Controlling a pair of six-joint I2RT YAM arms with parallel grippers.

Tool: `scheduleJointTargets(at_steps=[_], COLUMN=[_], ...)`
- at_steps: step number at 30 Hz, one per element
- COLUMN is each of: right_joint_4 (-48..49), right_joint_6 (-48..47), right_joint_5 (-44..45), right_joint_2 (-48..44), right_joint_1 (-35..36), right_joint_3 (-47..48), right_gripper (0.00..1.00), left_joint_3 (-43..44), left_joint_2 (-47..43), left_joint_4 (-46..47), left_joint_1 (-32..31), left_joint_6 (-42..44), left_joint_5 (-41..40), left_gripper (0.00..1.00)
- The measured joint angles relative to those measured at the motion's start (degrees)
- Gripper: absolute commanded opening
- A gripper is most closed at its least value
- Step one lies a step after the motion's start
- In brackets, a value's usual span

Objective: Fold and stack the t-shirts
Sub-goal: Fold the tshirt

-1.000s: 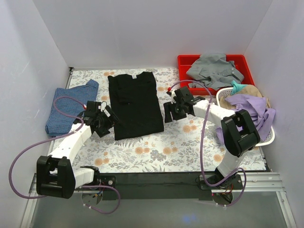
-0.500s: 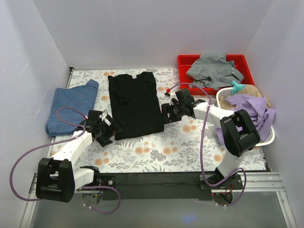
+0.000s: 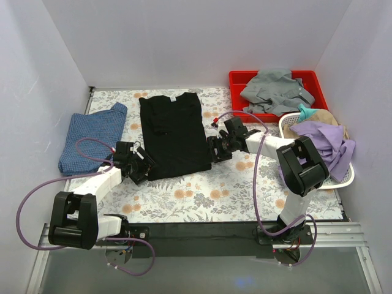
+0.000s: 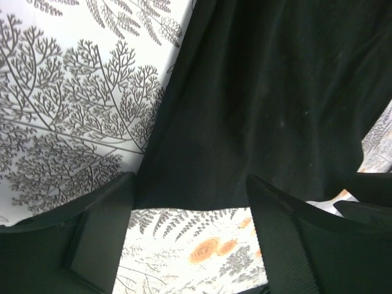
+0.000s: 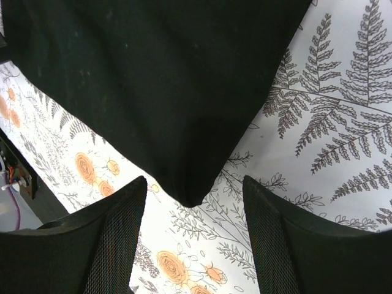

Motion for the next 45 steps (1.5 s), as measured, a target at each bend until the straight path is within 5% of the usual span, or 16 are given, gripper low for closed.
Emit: scheduleJointTargets(at_steps=[12,13,18,24,34,45], right_joint_4=[4.7,5.4,6.6,8.5,3.4,-6.6], right_joint_6=[3.8,4.3,5.5,6.8,8.8,16.5], right_joint_5=[-2.8,-3.5,-2.5,-1.4,3.7,12.7], right_joint_2=[2.8,3.2,5.0,0.6,-20.3,-39.2], right_joint_1=[2.3,2.5,3.1,3.6,7.7,21.3], right_joint_3=[-0.6,-0.5,-1.0,-7.0,-21.7,-27.0], right_gripper=[0.66,0.51,0.01,0.01,0.01,0.01], left_joint_3=[-4.9,-5.2,-6.2,-8.2,-7.4,-2.6], left_joint_2=[0.0,0.0,-1.0,-5.7,-17.5,-38.2], left_joint_4=[5.4,5.7,6.7,3.8,-10.6,-29.2], left_joint_1=[0.1,0.1,0.1,-0.1,-9.1,-13.4], left_joint_6=[-0.3,-0.5,-0.5,-0.6,-6.7,-12.4], left_joint_5=[0.7,0.9,1.1,2.0,4.2,5.0], left_gripper=[0.03,0.00,0.00,0.00,0.00,0.00])
